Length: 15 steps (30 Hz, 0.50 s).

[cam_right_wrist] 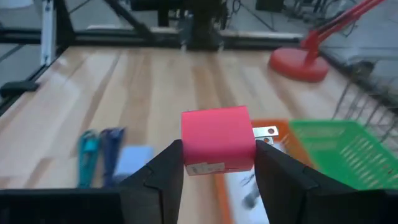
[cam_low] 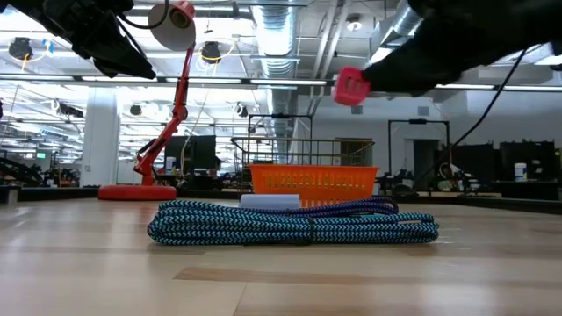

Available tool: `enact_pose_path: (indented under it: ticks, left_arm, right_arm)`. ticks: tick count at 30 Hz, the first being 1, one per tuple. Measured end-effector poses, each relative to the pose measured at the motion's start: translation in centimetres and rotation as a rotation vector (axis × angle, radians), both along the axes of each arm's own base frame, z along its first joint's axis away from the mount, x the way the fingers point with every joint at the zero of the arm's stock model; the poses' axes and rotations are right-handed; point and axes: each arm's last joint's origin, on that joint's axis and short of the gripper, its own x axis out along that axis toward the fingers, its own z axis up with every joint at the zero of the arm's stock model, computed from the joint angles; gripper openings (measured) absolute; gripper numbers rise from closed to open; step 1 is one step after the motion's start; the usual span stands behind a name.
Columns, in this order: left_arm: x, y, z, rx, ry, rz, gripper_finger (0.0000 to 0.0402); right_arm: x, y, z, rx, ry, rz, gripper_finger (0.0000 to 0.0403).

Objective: Pick and place items into bin
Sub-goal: Put the pink charger adapter into the green basket

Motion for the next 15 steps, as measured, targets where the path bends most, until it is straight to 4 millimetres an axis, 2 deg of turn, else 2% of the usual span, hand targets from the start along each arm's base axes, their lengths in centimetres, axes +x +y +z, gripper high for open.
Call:
enact_pose_path:
  ticks: [6,15]
  left_arm:
    - [0.0,0.0,0.0,0.000,0.000,0.000,0.0128]
    - [0.0,0.0,0.0,0.000,0.000,0.000,0.0128]
  right_arm:
    - [0.9,-4.5,1.2,0.031,-0.029,-0.008,0.0157]
    - [1.2,-10.7,0.9,0.117,0.000,-0.028,0.0157]
